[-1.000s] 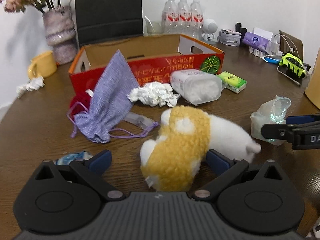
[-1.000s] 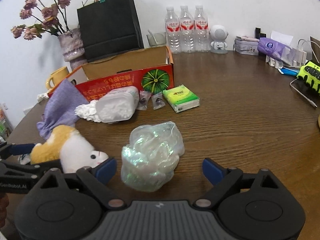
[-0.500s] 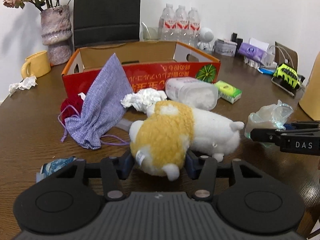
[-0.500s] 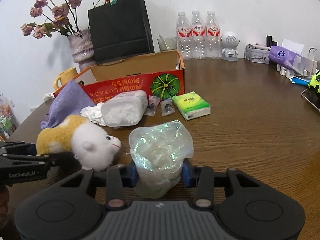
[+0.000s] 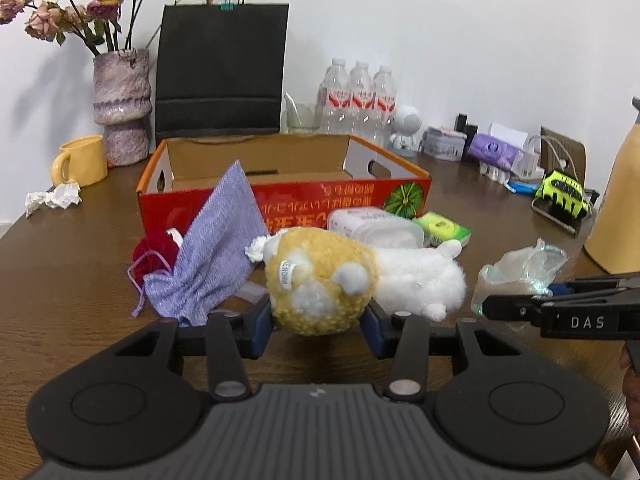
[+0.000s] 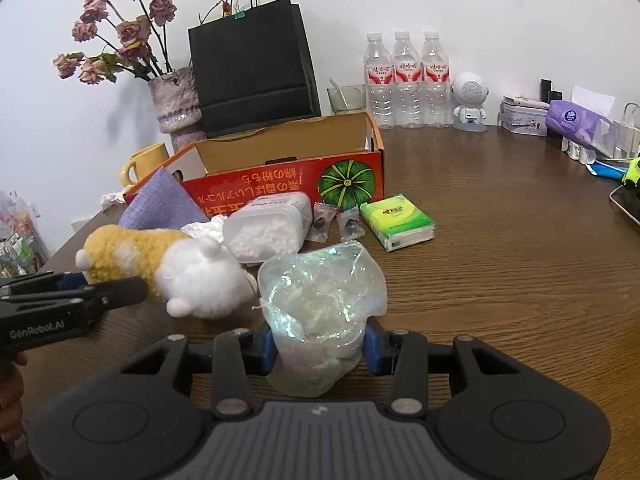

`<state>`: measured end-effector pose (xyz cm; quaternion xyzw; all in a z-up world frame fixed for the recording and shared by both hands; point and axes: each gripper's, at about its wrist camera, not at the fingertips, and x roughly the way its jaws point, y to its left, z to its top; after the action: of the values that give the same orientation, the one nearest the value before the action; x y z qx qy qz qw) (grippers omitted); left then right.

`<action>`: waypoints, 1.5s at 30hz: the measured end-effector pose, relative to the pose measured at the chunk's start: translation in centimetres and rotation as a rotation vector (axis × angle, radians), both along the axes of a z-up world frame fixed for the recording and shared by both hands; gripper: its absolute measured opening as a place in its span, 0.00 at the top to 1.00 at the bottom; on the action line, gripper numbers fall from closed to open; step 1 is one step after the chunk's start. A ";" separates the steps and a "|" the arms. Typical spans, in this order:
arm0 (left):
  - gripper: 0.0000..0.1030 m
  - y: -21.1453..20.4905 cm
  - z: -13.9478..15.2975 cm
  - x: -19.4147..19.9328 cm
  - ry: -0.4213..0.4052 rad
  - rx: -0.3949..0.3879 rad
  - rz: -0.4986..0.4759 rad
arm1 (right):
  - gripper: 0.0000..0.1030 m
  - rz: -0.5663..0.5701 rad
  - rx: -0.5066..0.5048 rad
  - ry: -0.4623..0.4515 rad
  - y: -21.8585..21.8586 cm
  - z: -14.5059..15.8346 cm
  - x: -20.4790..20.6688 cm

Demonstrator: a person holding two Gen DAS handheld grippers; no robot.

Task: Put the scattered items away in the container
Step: 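Grasp the plush sheep with the left gripper while the right grasps the clear bag, then carry sheep and clear bag into the box and open both grippers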

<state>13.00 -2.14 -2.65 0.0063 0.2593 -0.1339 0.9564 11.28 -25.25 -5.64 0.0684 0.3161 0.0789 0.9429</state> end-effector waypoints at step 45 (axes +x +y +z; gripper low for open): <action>0.00 3.8 3.3 18.6 -0.058 -0.109 0.220 | 0.00 0.061 -0.128 -0.027 3.5 3.5 22.4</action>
<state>31.61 1.65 0.69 -0.0702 0.2231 -0.0416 0.9714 33.73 -21.74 -2.10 -0.0029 0.3098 0.0882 0.9467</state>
